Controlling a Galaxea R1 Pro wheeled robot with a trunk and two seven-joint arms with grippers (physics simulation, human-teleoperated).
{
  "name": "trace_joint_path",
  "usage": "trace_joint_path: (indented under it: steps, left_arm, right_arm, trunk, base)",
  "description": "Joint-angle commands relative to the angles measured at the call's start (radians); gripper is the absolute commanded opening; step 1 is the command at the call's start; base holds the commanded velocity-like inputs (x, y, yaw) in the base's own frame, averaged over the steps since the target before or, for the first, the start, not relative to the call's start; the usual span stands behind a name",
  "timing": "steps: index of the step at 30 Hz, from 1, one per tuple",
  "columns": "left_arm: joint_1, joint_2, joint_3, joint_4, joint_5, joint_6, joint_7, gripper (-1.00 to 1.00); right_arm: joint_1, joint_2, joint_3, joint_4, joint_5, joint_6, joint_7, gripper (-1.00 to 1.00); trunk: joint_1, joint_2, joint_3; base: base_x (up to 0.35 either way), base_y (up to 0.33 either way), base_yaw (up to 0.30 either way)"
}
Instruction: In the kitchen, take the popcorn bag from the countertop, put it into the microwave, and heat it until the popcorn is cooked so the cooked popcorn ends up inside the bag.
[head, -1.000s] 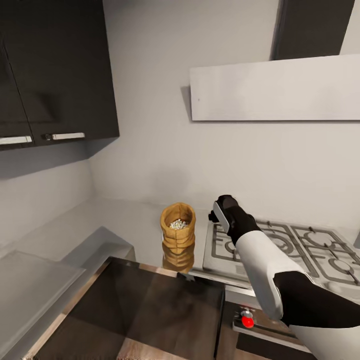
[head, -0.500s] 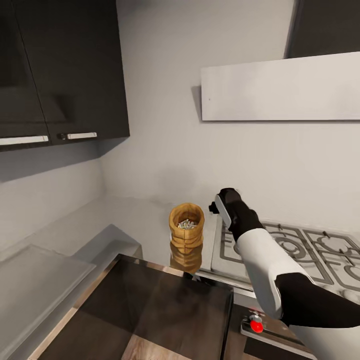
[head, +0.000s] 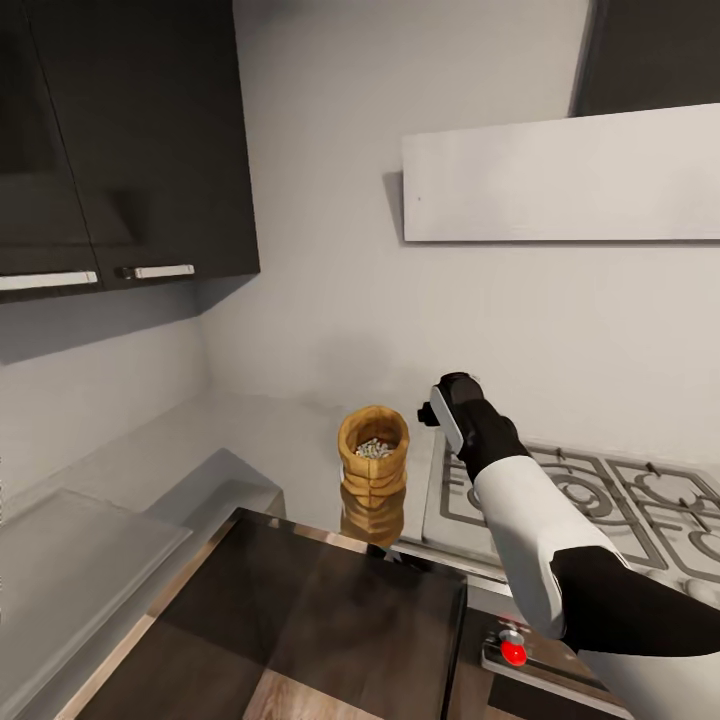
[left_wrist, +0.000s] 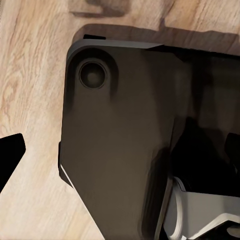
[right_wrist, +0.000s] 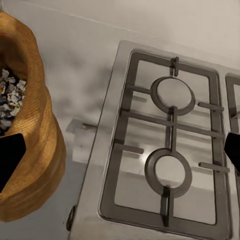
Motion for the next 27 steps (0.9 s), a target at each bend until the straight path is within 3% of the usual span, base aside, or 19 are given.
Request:
trace_joint_path:
  steps: [1, 3, 6, 13, 27]
  left_arm:
    - [0.0, 0.0, 0.0, -0.001, 0.009, -0.001, 0.0, 1.0]
    - [0.0, 0.0, 0.0, -0.001, 0.009, -0.001, 0.0, 1.0]
    - [0.0, 0.0, 0.0, -0.001, 0.009, -0.001, 0.0, 1.0]
    - [0.0, 0.0, 0.0, -0.001, 0.009, -0.001, 0.0, 1.0]
    - [0.0, 0.0, 0.0, -0.001, 0.009, -0.003, 0.0, 1.0]
  right_arm:
    - [-0.001, 0.0, 0.001, -0.001, -0.02, 0.004, -0.005, 1.0]
    - [-0.001, 0.0, 0.002, -0.001, -0.084, 0.003, -0.008, 1.0]
    - [-0.001, 0.0, 0.005, -0.001, -0.125, 0.001, -0.011, 1.0]
    - [-0.001, 0.0, 0.006, 0.002, -0.131, -0.002, -0.016, 1.0]
    - [-0.001, 0.0, 0.006, 0.125, -0.127, -0.012, -0.023, 1.0]
  trunk:
    - [0.0, -0.001, -0.001]
    - [0.0, -0.001, -0.001]
    - [0.0, -0.001, -0.001]
    - [0.0, -0.001, -0.001]
    - [0.0, -0.001, -0.001]
  base:
    - [0.0, 0.0, 0.126]
    - [0.0, 0.0, 0.215]
    - [0.0, 0.0, 0.261]
    - [0.0, 0.0, 0.239]
    - [0.0, 0.0, 0.011]
